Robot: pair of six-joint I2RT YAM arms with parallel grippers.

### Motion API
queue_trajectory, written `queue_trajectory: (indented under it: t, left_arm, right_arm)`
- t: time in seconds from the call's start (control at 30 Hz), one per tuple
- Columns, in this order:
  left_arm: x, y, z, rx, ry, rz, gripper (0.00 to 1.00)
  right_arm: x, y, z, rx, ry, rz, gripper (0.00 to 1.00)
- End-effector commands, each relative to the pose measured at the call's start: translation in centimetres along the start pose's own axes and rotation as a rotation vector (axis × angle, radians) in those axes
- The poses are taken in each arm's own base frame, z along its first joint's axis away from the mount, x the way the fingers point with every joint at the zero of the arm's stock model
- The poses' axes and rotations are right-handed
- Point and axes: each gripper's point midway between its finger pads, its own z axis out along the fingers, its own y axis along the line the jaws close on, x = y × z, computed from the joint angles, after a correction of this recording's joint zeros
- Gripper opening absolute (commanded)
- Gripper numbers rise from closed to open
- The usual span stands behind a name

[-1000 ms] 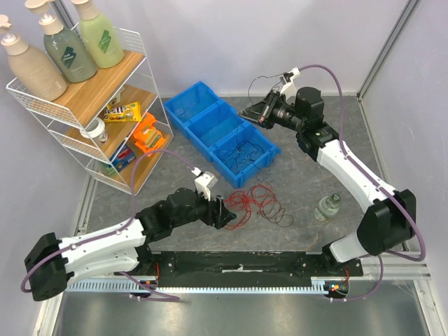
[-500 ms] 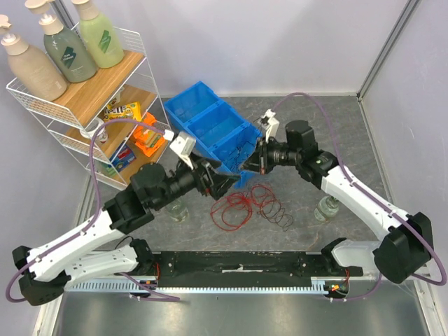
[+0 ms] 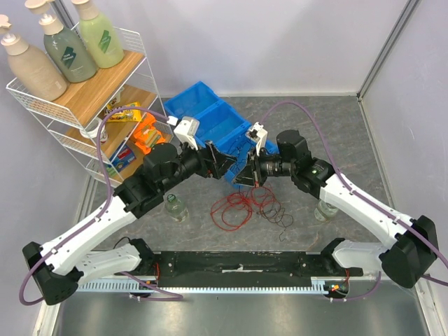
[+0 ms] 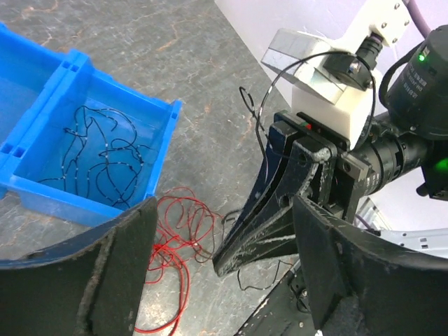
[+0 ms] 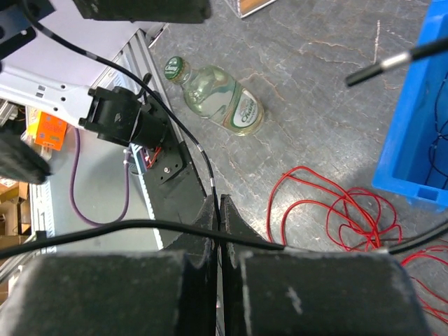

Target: Untangle the cables

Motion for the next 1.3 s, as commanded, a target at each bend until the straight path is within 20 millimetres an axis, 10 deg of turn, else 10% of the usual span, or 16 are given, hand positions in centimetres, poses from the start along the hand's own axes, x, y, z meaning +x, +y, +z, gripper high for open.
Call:
queue_trajectory:
  t: [0.0,0.27,0.4,0.6,0.8,1.27]
  left_arm:
    - [-1.3,-2.1,0.7,0.109,-0.026,-0.038,0.80]
    - [-2.7,-1.1,1.0,0.056,-0.065,0.096,0.02]
    - [-5.6,-1.1,-0.9,0.056,-0.213,0.167,0.02]
    - [-8.3,-0.6,-3.2,-0.004,-0.312,0.218,0.02]
    - [-7.5,3.5,-2.5,-0.274,-0.198,0.118,0.02]
    - [-6.1,1.7,-0.5,-0.188,-0.093,-0.065,0.02]
  right_arm:
    - [-0.6,2.0,-0.4,-0.079,-0.026,-0.065,0.00]
    - [0.3,1.2,-0.7,-0.036,-0.011,-0.080,0.00]
    - [2.3,-1.5,-0.2,0.066,0.058,-0.050,0.06]
    - [2.3,-5.9,-1.7,0.342,0.044,-0.038,0.57]
    - [-1.0,-3.2,-3.7,0.300,-0.087,-0.149,0.84]
    - [-10.3,3.2,-1.9,0.040,-0.446,-0.163,0.72]
